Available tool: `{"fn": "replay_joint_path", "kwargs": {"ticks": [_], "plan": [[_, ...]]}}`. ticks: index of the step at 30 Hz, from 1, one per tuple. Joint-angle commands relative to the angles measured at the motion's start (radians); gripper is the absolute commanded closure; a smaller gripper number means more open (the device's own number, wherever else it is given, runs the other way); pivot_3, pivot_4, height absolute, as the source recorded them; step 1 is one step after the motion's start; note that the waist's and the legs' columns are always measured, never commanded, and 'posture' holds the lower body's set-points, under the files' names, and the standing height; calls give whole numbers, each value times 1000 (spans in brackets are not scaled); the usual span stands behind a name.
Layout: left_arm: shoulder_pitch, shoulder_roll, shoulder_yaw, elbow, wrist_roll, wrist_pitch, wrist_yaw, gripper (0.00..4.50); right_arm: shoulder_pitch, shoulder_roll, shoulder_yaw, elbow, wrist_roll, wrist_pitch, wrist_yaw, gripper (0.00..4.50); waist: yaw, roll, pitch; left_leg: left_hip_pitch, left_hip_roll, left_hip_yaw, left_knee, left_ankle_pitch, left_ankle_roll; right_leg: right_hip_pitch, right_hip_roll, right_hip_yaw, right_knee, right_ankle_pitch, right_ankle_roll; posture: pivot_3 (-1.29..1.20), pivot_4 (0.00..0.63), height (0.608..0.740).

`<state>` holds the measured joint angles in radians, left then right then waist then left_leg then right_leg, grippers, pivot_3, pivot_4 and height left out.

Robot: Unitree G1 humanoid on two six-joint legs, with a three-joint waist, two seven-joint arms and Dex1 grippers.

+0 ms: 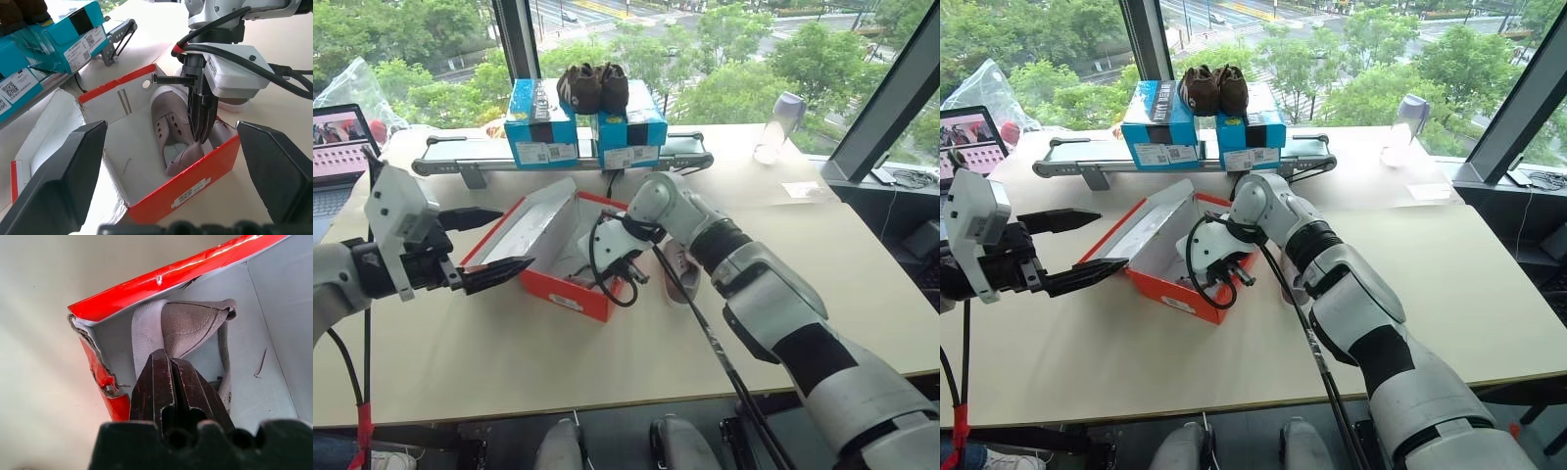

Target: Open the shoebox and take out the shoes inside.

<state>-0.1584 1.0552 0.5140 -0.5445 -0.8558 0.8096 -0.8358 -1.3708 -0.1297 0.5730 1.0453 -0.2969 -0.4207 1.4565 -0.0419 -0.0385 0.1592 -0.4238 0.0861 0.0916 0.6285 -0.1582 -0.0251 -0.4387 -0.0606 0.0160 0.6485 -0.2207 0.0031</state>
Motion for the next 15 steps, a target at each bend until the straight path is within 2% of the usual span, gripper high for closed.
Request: {"fn": "replay_joint_path", "kwargs": {"ticks": [1,12,15], "plan": [[-25,9,3,5,14,-26,2,0,-45,-4,-37,-26,12,10,-2,4475,0,0,0,0,0,0,0,0,0,0,0,0,0,0,0,0,150,740],[-78,-1,-59,37,37,-49,-15,0,-98,-90,-139,-315,119,-30,12,4475,2,0,1,-14,0,0,-1,1,0,-11,1,0,-1,3,1,0,150,740],[-101,-7,-92,54,46,-65,-22,0,-110,-122,-158,-367,132,-25,2,4475,4,0,1,-21,0,0,-1,4,5,-18,1,0,0,3,0,0,150,740]]}}
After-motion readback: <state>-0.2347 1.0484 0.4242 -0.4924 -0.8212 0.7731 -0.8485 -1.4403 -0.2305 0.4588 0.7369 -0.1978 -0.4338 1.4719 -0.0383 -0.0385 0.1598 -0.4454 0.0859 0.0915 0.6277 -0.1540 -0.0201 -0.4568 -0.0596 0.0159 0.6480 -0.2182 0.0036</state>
